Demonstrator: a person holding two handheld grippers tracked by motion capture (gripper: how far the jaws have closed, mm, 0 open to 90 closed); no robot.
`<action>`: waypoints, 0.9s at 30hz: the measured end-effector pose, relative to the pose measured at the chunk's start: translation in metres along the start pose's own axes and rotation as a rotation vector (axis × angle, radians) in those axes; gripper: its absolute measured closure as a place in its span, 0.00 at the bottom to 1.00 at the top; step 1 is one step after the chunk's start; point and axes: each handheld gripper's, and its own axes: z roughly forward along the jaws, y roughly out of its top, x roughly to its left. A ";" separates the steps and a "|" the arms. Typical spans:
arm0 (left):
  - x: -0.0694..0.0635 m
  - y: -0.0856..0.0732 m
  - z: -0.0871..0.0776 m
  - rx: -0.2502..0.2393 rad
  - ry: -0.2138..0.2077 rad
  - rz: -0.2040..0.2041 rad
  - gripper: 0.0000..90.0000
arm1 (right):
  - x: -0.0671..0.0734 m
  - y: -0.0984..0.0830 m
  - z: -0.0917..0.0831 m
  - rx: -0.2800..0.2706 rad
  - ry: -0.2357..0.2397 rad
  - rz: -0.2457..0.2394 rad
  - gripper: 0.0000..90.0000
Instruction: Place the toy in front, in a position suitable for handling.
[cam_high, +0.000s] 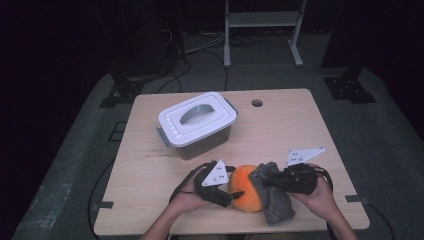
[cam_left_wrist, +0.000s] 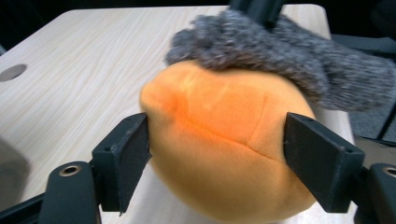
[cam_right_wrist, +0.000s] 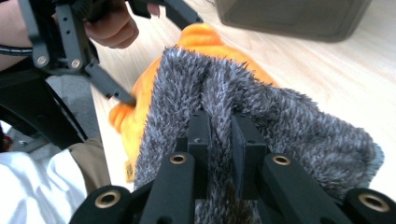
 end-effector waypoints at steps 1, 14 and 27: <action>0.002 0.000 -0.001 -0.002 0.013 -0.010 0.27 | 0.000 0.000 0.000 0.000 0.000 0.000 0.88; 0.001 -0.001 0.000 -0.008 -0.025 -0.060 0.30 | 0.011 0.006 0.005 0.014 0.030 -0.036 0.88; -0.002 0.000 -0.001 -0.001 -0.022 -0.004 0.30 | 0.006 0.009 0.004 -0.016 0.010 -0.026 0.88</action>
